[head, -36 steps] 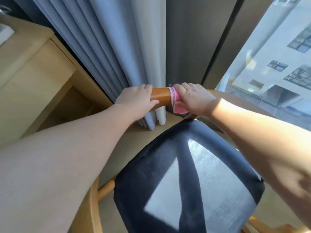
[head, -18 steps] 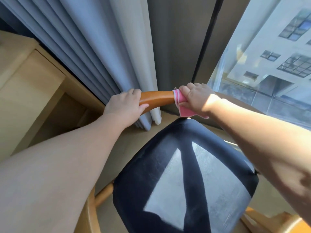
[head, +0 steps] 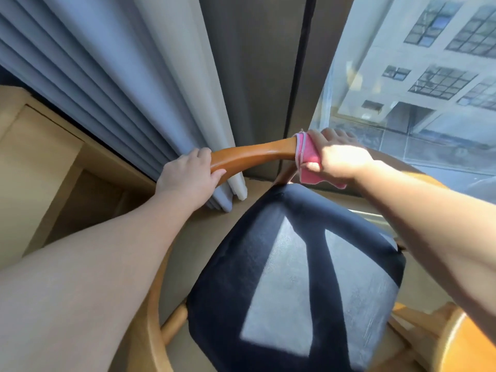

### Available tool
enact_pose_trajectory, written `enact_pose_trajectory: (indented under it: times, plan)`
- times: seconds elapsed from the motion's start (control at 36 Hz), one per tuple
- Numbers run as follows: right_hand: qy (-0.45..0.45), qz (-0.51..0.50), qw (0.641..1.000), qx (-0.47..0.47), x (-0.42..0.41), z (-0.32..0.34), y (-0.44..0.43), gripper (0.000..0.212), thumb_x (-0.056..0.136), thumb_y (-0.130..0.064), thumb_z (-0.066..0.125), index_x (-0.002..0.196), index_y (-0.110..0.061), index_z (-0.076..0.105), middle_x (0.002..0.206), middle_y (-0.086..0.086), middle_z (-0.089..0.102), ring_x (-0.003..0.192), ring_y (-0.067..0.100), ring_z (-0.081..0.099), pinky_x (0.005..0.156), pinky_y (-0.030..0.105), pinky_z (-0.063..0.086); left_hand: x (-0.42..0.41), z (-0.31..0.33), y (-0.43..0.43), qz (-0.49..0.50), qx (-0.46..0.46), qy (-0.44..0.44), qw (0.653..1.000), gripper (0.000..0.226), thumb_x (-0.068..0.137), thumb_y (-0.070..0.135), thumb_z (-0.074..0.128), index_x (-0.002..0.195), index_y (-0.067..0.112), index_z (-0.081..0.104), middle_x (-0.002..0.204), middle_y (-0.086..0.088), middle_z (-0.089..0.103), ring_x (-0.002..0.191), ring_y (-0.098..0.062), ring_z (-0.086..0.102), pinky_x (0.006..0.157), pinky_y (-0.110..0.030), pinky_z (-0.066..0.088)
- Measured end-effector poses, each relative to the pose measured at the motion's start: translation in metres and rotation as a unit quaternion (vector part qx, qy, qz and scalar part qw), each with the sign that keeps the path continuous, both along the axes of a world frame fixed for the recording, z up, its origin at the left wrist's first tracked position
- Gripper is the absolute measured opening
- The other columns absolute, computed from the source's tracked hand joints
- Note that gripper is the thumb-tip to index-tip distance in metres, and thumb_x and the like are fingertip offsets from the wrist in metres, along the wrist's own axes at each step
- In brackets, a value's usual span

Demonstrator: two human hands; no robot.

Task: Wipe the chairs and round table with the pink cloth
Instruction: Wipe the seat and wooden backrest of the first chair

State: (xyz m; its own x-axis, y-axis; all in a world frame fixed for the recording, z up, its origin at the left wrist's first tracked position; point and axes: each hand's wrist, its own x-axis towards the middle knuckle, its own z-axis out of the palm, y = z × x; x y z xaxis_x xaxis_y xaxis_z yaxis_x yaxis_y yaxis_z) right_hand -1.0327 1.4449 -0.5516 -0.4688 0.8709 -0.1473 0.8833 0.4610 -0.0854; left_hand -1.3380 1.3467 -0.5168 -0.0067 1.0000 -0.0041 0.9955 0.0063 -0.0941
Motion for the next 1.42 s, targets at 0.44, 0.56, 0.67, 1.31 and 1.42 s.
enact_pose_trajectory:
  times: [0.44,0.56,0.67,1.31,1.42]
  plan:
    - [-0.039,-0.09,0.995,-0.014,0.03,-0.007,-0.011,0.092,0.083,-0.062,0.059,0.152,-0.023,0.012,0.146,0.013,0.037,0.128,0.041,0.04,0.109,0.055,0.029,0.01,0.007,0.004,-0.009,-0.03,0.055,0.998,0.048,0.094,0.051,0.035,0.123,0.012,0.042,0.109,-0.009,0.056,0.093,-0.027,0.06,0.062,-0.034,0.041]
    - [-0.041,-0.079,0.996,-0.003,0.028,-0.01,-0.01,0.093,0.084,-0.066,0.054,0.153,-0.027,0.007,0.145,0.012,0.038,0.128,0.039,0.041,0.106,0.052,0.033,0.03,0.012,0.015,-0.069,-0.041,0.133,0.988,0.051,0.094,0.04,0.043,0.133,0.009,0.036,0.128,-0.012,0.045,0.117,-0.029,0.046,0.099,-0.044,0.038]
    - [-0.035,-0.079,0.996,0.001,0.029,-0.008,-0.008,0.09,0.083,-0.064,0.057,0.152,-0.025,0.014,0.144,0.011,0.041,0.127,0.038,0.041,0.105,0.051,0.033,0.079,0.003,0.038,-0.176,-0.107,0.008,0.979,0.075,0.091,0.02,0.053,0.149,0.018,0.006,0.157,-0.003,0.007,0.143,-0.024,0.009,0.114,-0.037,0.007]
    - [0.006,-0.098,0.995,0.014,0.066,-0.003,-0.022,0.081,0.077,-0.059,0.06,0.136,-0.012,0.033,0.126,0.013,0.051,0.113,0.034,0.051,0.096,0.044,0.04,0.141,-0.026,0.054,-0.173,-0.168,-0.055,0.969,0.106,0.076,0.017,0.066,0.149,0.02,-0.01,0.157,-0.001,-0.016,0.143,-0.019,-0.012,0.108,-0.034,-0.008]
    - [-0.016,-0.134,0.991,0.009,0.092,0.0,-0.038,0.08,0.075,-0.059,0.061,0.133,-0.01,0.035,0.122,0.015,0.052,0.11,0.036,0.052,0.091,0.046,0.042,0.141,-0.024,0.053,-0.174,-0.169,-0.059,0.968,0.104,0.075,0.013,0.063,0.15,0.02,-0.009,0.157,0.0,-0.016,0.143,-0.018,-0.012,0.108,-0.033,-0.008]
